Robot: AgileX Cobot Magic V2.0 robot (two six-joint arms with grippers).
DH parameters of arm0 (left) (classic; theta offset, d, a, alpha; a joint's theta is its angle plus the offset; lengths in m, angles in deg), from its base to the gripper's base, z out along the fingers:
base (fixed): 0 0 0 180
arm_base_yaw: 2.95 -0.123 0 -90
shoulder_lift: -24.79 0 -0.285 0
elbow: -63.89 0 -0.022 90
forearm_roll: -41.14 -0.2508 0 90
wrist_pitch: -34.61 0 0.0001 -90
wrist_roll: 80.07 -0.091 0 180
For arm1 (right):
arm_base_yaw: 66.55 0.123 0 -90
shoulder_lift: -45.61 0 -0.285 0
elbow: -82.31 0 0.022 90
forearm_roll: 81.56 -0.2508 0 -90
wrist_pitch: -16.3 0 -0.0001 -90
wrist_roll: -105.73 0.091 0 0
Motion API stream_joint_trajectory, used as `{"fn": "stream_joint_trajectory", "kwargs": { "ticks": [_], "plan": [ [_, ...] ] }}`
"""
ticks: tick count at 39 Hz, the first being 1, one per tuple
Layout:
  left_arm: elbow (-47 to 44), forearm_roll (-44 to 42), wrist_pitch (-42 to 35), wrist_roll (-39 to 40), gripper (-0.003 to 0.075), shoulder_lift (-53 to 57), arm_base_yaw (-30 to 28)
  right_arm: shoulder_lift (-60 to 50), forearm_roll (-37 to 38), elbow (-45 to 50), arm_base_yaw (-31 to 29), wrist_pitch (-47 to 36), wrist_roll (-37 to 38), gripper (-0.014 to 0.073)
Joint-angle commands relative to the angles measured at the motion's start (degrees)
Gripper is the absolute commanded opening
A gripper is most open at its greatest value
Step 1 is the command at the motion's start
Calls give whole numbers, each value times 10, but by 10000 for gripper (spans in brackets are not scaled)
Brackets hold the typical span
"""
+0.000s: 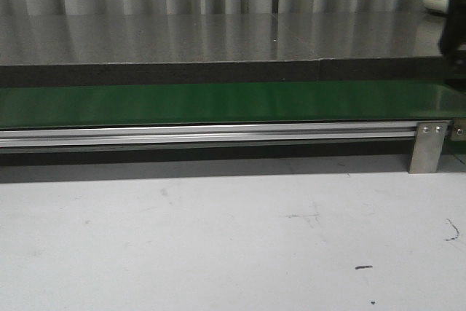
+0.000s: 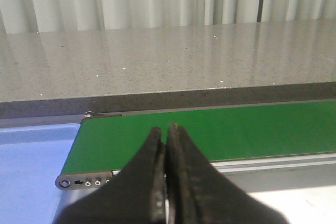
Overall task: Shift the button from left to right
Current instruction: 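Lift the button with the right gripper and drop it into the green bin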
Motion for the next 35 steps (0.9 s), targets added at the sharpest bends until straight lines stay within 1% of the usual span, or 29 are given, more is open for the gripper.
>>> {"fn": "stream_joint_trajectory", "kwargs": {
  "ticks": [1, 9, 17, 19, 21, 25, 27, 30, 35],
  "plan": [
    [14, 7, -47, 6, -21, -7, 3, -27, 18, -19, -45, -17, -4, 225],
    [14, 7, -47, 6, -21, -7, 3, 9, 44, -19, -111, -35, -5, 225],
    [14, 7, -47, 6, -21, -7, 3, 53, 47, -19, -139, -31, -5, 230],
    [14, 7, -47, 6, -21, -7, 3, 59, 50, -19, -139, -31, -5, 257],
    [14, 7, -47, 6, -21, -7, 3, 63, 53, -19, -139, -31, -5, 307],
    [14, 7, -47, 6, -21, -7, 3, 64, 54, -19, -139, -32, -5, 440],
    [14, 7, -47, 6, -21, -7, 3, 64, 54, -19, -139, -32, -5, 486],
    [14, 7, -47, 6, -21, -7, 3, 60, 54, -23, -139, -21, -5, 520],
    [14, 7, -47, 6, -21, -7, 3, 45, 54, -51, -137, 22, -5, 521]
  ]
}}
